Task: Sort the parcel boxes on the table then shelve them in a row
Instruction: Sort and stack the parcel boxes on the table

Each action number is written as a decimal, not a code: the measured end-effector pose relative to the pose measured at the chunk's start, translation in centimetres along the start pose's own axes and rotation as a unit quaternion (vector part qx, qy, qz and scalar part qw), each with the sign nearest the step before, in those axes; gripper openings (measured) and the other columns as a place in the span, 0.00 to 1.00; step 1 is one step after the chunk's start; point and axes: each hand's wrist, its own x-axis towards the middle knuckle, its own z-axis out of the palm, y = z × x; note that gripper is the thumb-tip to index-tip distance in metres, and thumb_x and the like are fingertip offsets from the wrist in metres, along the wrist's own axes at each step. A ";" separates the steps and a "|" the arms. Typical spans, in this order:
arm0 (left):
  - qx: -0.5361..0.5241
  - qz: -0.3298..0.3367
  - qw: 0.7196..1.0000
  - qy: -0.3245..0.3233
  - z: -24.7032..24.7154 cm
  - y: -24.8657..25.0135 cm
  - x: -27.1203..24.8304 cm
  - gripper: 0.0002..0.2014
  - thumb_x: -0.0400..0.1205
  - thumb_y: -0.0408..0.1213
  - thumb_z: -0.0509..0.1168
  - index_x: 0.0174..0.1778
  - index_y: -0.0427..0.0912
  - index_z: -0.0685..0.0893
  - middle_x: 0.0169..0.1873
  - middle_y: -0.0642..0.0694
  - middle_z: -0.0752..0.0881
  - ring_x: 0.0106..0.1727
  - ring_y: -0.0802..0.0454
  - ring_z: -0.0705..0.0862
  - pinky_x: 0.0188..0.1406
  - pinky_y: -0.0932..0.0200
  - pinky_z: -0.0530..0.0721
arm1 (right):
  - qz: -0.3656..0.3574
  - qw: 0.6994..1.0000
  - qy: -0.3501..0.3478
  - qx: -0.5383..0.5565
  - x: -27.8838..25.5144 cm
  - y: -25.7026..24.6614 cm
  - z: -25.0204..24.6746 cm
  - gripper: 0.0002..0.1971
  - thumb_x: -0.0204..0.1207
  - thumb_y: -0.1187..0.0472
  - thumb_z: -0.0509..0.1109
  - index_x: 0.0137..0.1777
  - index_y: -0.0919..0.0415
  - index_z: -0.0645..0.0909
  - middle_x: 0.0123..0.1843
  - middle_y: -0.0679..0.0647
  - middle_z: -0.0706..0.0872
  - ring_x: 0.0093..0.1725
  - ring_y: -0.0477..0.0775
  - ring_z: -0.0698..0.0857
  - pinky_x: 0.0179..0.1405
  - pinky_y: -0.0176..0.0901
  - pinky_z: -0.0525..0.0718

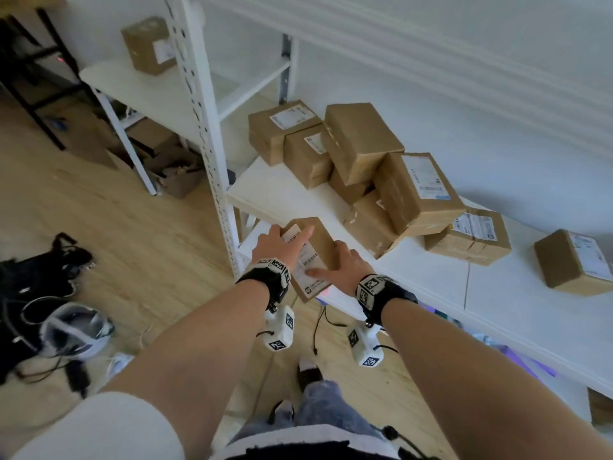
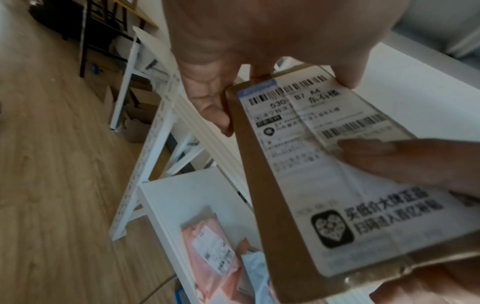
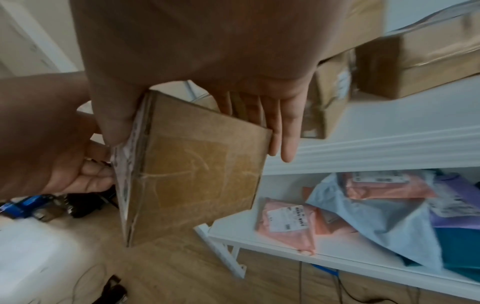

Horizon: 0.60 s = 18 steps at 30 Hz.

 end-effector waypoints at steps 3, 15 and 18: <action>-0.039 -0.038 0.998 0.043 -3.6 -2.8 3.1 0.54 0.57 0.88 0.53 0.72 0.53 0.73 0.63 0.46 0.81 0.59 0.41 0.84 0.57 0.41 0.86 | -0.042 0.998 -0.036 -0.011 3.3 -5.0 1.8 0.66 0.46 0.14 0.64 0.82 0.52 0.58 0.66 0.56 0.80 0.59 0.59 0.83 0.58 0.59 0.85; 0.008 -0.133 0.975 0.179 -23.2 -12.4 20.1 0.41 0.77 0.76 0.53 0.76 0.48 0.68 0.62 0.39 0.78 0.61 0.36 0.81 0.57 0.45 0.80 | -0.168 0.976 -0.137 0.001 21.0 -30.1 9.3 0.59 0.63 0.22 0.68 0.87 0.54 0.52 0.82 0.57 0.68 0.75 0.62 0.75 0.72 0.58 0.78; -0.020 -0.133 0.972 0.191 -28.6 -13.2 24.4 0.38 0.80 0.71 0.54 0.83 0.54 0.62 0.67 0.37 0.75 0.64 0.34 0.80 0.62 0.39 0.82 | -0.191 0.974 -0.123 -0.014 25.2 -36.5 9.3 0.51 0.68 0.25 0.68 0.83 0.55 0.60 0.78 0.55 0.74 0.71 0.59 0.78 0.65 0.54 0.80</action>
